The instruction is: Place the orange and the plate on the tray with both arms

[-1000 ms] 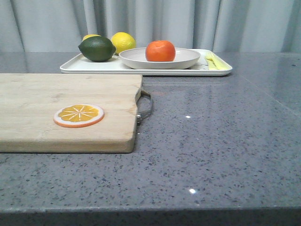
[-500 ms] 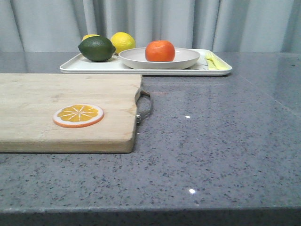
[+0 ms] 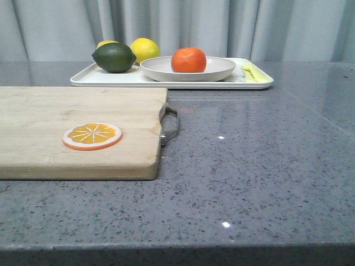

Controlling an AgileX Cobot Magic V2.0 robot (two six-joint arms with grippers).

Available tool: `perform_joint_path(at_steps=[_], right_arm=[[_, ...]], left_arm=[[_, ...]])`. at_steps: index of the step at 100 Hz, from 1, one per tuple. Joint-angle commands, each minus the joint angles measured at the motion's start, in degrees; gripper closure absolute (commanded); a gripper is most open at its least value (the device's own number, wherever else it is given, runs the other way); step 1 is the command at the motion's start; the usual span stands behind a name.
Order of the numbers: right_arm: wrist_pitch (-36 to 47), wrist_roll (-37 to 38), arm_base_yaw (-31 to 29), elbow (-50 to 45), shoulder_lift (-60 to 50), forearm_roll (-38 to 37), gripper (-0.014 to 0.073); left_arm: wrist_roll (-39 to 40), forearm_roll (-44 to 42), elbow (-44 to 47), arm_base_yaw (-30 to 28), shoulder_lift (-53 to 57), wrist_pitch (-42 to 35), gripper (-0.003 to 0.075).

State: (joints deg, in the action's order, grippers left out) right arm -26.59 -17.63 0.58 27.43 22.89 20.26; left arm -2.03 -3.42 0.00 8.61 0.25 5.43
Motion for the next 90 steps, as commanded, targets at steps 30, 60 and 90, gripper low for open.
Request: perform_joint_path(at_steps=[30, 60, 90], right_arm=[[20.36, 9.85, 1.24, -8.56, -6.27, -15.49, 0.0662], [27.23, 23.66, 2.19, -23.83, -16.74, -23.07, 0.0662], [26.59, 23.82, 3.30, -28.73, -22.85, -23.01, 0.0662]], left_arm=[[0.72, -0.07, 0.40, -0.12, 1.91, -4.01, 0.0739], [0.72, -0.07, 0.40, -0.12, 1.91, -4.01, 0.0739], [0.72, -0.07, 0.40, -0.12, 1.91, -4.01, 0.0739]])
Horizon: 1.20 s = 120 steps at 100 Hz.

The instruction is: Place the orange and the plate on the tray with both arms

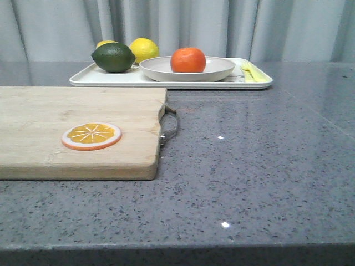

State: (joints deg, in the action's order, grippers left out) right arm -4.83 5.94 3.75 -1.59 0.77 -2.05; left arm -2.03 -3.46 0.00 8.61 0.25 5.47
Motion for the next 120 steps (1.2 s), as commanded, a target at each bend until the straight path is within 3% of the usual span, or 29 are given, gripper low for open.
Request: perform_joint_path(at_steps=[1, 120], right_arm=[[4.83, 0.25, 0.13, 0.28, -0.97, -0.70, 0.0662], [4.83, 0.25, 0.13, 0.28, -2.56, -0.70, 0.0662]], left_arm=[[0.72, -0.03, 0.40, -0.12, 1.91, -4.05, 0.0739], [0.72, -0.03, 0.40, -0.12, 1.91, -4.05, 0.0739]])
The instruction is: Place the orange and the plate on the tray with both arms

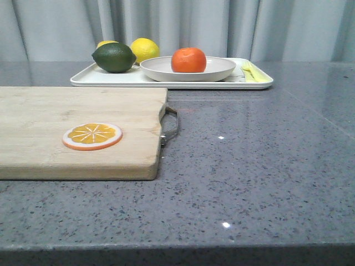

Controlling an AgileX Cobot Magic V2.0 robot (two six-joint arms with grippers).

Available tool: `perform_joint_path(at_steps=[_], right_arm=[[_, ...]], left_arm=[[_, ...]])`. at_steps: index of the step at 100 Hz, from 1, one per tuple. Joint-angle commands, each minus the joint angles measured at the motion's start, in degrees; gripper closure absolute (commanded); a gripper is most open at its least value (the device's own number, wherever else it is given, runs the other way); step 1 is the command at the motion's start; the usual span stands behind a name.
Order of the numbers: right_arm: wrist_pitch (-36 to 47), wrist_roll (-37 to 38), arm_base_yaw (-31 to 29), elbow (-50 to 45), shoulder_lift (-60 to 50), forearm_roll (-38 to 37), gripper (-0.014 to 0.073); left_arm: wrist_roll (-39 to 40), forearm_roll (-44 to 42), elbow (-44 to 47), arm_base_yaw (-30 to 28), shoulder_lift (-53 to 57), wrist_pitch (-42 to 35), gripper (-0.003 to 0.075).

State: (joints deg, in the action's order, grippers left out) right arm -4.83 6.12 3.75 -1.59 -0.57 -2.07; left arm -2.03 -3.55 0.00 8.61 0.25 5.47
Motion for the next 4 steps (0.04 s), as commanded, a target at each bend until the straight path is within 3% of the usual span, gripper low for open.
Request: perform_joint_path(at_steps=[1, 4], right_arm=[[4.83, 0.07, 0.13, 0.28, -1.22, -0.68, 0.0662], [4.83, 0.07, 0.13, 0.28, -1.22, -0.68, 0.0662]], left_arm=[[0.72, 0.06, 0.40, -0.12, 1.91, -4.05, 0.0739], [0.72, 0.06, 0.40, -0.12, 1.91, -4.05, 0.0739]])
